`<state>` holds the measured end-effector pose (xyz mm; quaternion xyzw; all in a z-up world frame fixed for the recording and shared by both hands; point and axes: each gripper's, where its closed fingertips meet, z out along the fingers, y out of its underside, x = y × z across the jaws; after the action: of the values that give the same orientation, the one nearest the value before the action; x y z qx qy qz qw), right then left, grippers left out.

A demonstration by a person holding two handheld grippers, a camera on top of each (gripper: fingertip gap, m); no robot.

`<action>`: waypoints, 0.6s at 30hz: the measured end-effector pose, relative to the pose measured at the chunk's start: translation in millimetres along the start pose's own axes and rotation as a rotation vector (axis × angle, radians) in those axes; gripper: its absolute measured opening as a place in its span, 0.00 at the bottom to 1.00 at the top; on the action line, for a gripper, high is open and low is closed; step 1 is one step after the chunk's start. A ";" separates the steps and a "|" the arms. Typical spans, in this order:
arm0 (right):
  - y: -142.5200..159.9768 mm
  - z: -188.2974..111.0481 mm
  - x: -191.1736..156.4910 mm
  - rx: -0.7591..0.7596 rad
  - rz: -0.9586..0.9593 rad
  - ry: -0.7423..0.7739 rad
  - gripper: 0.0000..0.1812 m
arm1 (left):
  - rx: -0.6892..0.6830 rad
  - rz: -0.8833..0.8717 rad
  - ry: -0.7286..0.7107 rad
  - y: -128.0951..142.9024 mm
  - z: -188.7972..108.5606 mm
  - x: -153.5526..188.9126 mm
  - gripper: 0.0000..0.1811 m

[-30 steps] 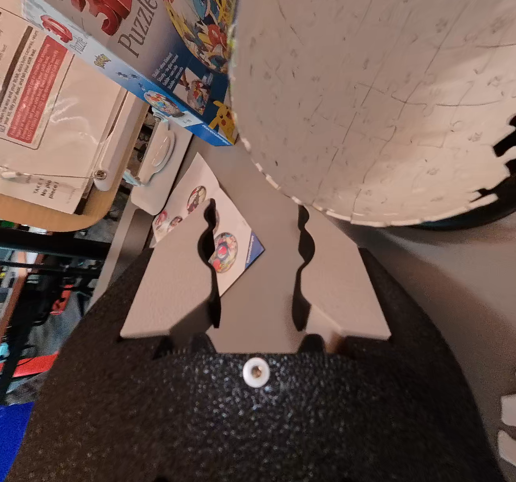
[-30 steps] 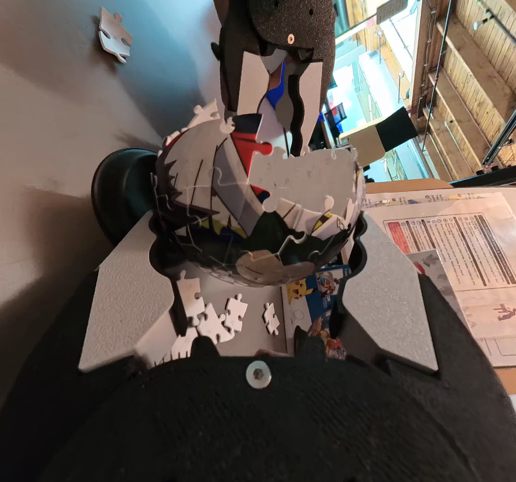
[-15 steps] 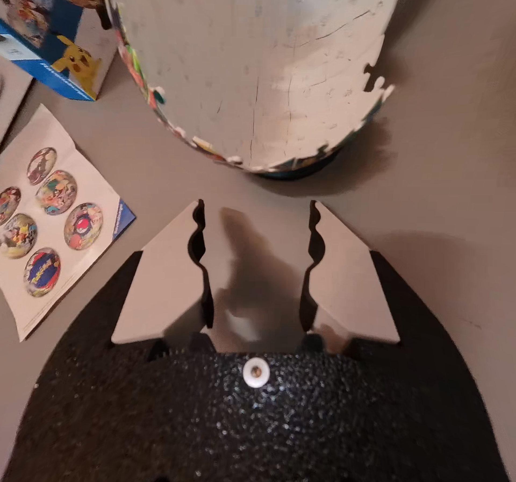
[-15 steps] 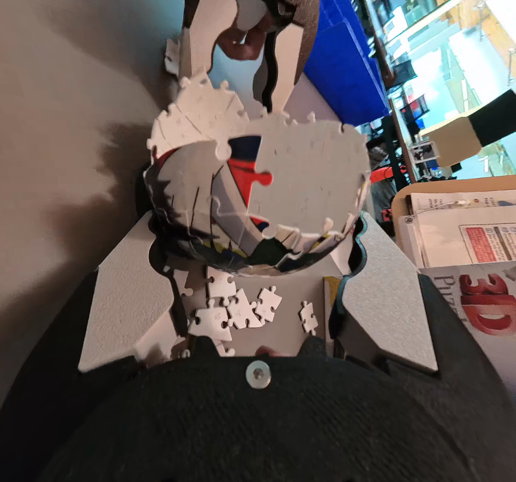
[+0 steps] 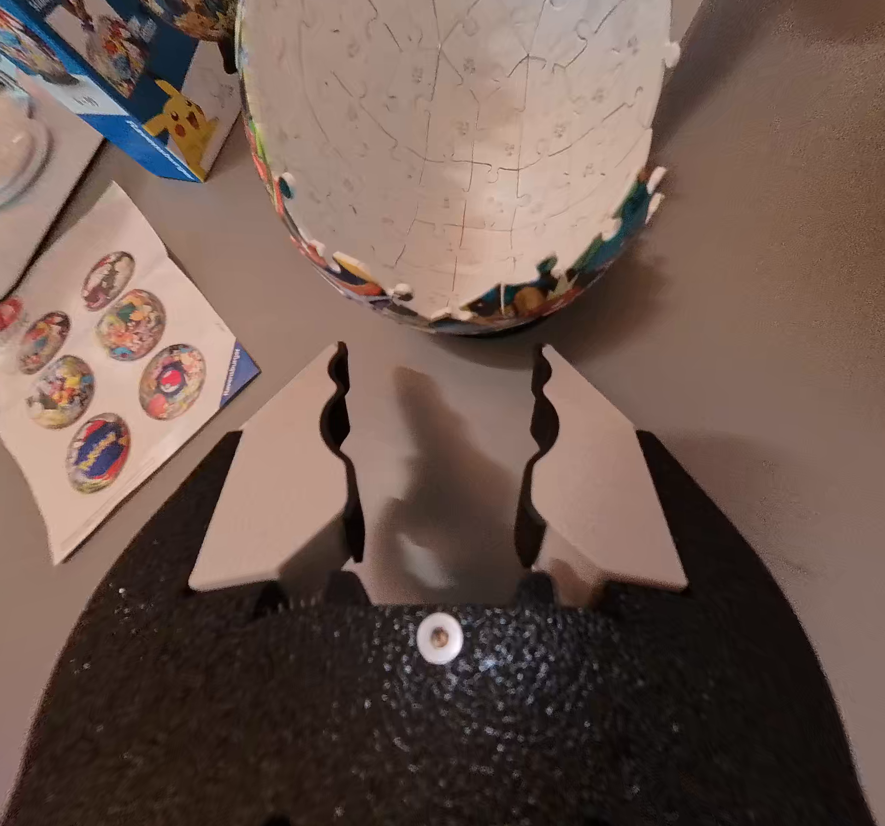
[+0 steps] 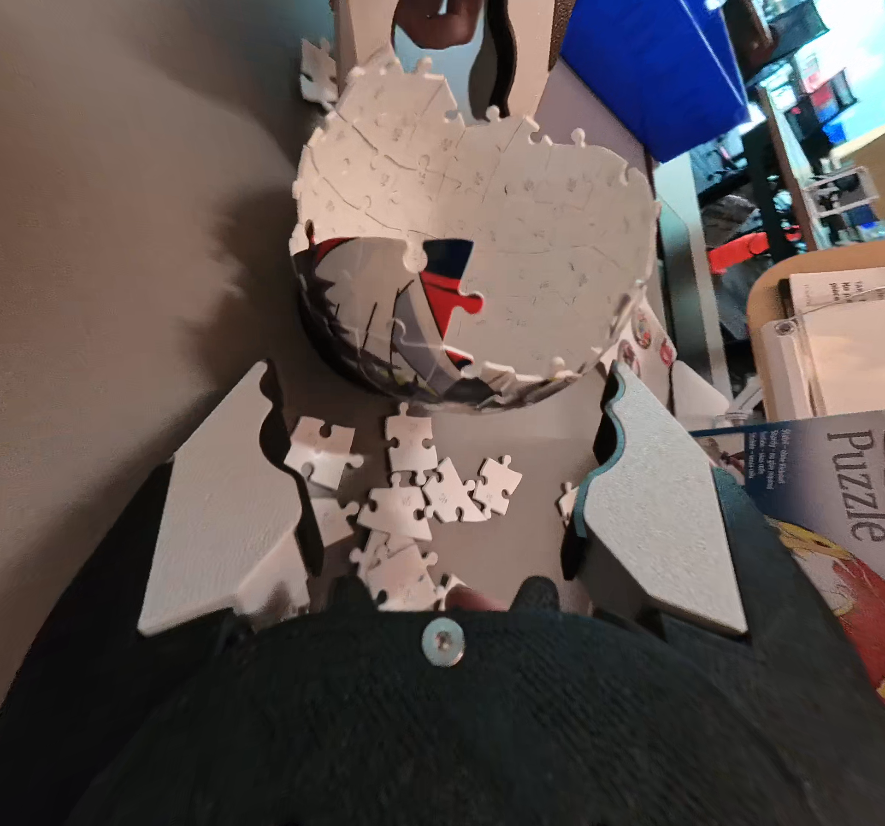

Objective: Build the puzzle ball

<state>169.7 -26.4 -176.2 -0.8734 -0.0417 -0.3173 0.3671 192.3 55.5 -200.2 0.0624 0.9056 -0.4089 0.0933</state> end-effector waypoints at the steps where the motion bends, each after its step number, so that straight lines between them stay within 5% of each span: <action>1: -0.7 -6.2 -0.3 0.018 0.018 -0.026 0.72 | -0.004 0.021 -0.012 1.0 -2.0 -1.5 0.41; 8: -4.7 -25.6 41.7 0.267 0.447 -0.137 0.66 | 0.066 0.045 -0.021 -6.8 -12.0 -4.6 0.41; 12: -8.2 -10.7 32.5 0.242 0.507 -0.300 0.66 | 0.036 0.041 0.041 -2.7 -14.6 0.5 0.41; 18: -16.3 -12.0 11.2 0.197 0.473 -0.291 0.66 | 0.037 0.024 0.027 5.0 -24.3 4.6 0.42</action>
<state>167.3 -24.4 -153.3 -0.8554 0.0801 -0.0886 0.5039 185.8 77.2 -189.1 0.0804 0.8982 -0.4238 0.0847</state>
